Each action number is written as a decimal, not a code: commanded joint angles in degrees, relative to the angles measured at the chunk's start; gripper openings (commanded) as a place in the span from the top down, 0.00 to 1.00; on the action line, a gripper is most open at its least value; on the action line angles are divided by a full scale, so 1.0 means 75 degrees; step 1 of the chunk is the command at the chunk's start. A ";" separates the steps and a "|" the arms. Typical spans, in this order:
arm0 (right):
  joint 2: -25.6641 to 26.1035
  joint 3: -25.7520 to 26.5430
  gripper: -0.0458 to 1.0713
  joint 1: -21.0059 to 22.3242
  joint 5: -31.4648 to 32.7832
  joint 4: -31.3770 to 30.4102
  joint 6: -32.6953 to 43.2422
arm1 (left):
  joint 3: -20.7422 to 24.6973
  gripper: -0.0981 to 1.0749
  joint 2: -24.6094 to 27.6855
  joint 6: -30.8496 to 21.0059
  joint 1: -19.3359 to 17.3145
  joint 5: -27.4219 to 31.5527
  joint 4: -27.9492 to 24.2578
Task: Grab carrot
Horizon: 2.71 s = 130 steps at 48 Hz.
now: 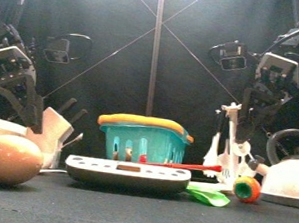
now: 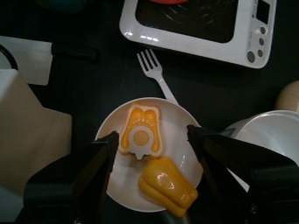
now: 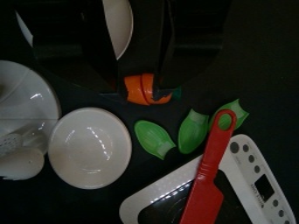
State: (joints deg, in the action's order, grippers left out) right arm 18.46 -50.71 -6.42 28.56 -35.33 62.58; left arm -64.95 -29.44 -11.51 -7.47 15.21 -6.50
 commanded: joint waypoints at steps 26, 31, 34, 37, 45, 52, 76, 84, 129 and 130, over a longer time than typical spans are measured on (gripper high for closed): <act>0.0070 0.0211 0.33 0.0023 -0.0023 -0.0012 0.0012 | 0.0047 0.10 -0.0035 -0.0023 0.1910 -0.0047 0.1641; 0.0023 0.0246 0.33 0.0023 -0.0023 0.0035 0.0012 | -0.0012 0.10 0.0141 -0.0023 0.1910 -0.0047 0.1641; 0.0000 0.0258 0.33 0.0023 -0.0035 0.0082 0.0012 | -0.0035 0.10 0.0246 -0.0035 0.1910 -0.0047 0.1641; -0.0059 0.0270 0.33 0.0023 -0.0035 0.0117 0.0012 | -0.0023 0.10 0.0340 -0.0023 0.1910 -0.0082 0.1641; -0.0176 0.0316 0.33 -0.0035 -0.0141 0.0164 0.0000 | -0.0012 0.10 0.0469 -0.0023 0.1910 -0.0187 0.1629; -0.0234 0.0316 0.33 -0.0047 -0.0234 0.0152 0.0000 | -0.0059 0.10 0.0457 -0.0023 0.1910 -0.0223 0.1629; -0.0352 0.0434 0.33 -0.0363 -0.0762 0.0070 -0.0059 | 0.0070 0.10 0.0457 -0.0012 0.1910 -0.0234 0.1641; -0.0434 0.0445 0.33 -0.0434 -0.0727 0.0070 -0.0070 | 0.0258 0.10 0.0398 0.0035 0.1969 -0.0480 0.1582; -0.0445 0.0141 0.09 -0.0773 -0.0188 -0.0809 -0.0129 | 0.0246 0.10 0.0398 0.0023 0.1969 -0.1395 0.1242; -0.0445 0.0105 0.07 -0.0785 -0.0188 -0.0832 -0.0129 | 0.0246 0.10 0.0398 0.0023 0.1969 -0.1430 0.1242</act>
State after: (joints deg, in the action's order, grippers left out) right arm 14.50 -49.92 -11.95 27.42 -41.57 61.61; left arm -64.42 -26.46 -11.43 7.21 5.71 2.99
